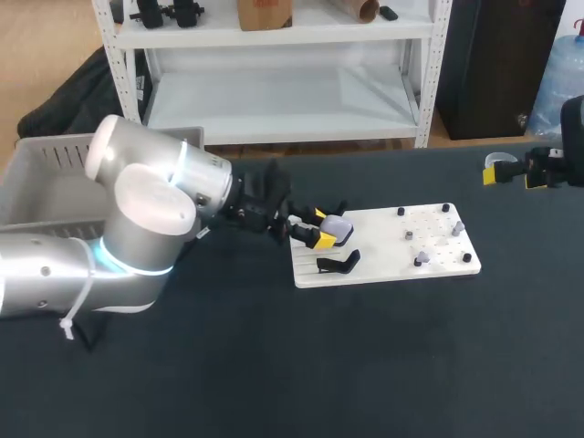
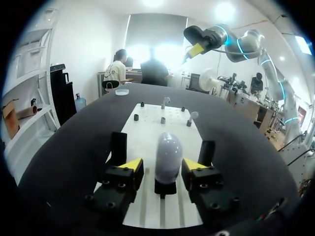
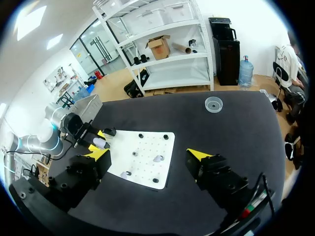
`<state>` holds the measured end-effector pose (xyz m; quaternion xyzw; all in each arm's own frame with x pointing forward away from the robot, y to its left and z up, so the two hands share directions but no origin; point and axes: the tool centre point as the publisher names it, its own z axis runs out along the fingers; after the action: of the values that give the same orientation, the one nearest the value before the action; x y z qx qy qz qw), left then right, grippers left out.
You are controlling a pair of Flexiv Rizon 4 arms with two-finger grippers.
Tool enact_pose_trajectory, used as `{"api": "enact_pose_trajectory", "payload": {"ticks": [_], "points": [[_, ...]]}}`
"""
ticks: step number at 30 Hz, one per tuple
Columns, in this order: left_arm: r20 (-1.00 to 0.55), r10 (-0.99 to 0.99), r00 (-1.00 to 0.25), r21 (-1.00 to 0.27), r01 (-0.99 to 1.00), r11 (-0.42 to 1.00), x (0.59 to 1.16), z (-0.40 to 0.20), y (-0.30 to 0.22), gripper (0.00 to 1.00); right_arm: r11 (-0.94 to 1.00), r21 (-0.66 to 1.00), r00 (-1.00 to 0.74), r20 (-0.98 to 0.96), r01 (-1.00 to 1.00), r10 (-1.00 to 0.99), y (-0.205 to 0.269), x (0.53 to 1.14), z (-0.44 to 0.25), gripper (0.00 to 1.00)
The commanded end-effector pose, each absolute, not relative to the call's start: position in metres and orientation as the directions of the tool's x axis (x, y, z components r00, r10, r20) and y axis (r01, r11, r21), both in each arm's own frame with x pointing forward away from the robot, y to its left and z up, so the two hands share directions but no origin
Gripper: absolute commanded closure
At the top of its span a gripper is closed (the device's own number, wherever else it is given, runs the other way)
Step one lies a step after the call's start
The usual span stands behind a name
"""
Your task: Pick up each earbud case from the left stands, insert the matching earbuds, close the lid, and place the case in the box.
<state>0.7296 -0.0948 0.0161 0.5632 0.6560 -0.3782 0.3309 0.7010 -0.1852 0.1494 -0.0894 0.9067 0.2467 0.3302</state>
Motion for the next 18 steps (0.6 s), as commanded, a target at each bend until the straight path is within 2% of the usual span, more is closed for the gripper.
{"api": "enact_pose_trajectory", "payload": {"ticks": [1, 9, 18], "points": [[-0.862, 0.485, -0.147, -0.127, 0.989, 0.075, 0.7337, 0.0114, -0.0982, 0.52, 0.862, 0.388, -0.766, -0.643, -0.326, 0.0, -0.1856, 0.7016, 0.149, 0.0], [-0.864, 0.481, -0.15, -0.131, 0.989, 0.073, 0.7338, 0.0092, -0.0999, 0.55, 0.862, 0.388, -0.766, -0.643, -0.326, 0.0, -0.1856, 0.7016, 0.149, 0.0], [-0.866, 0.477, -0.147, -0.132, 0.989, 0.065, 0.7336, 0.0106, -0.1012, 0.69, 0.862, 0.388, -0.766, -0.643, -0.326, 0.0, -0.1856, 0.7016, 0.149, 0.0]]}}
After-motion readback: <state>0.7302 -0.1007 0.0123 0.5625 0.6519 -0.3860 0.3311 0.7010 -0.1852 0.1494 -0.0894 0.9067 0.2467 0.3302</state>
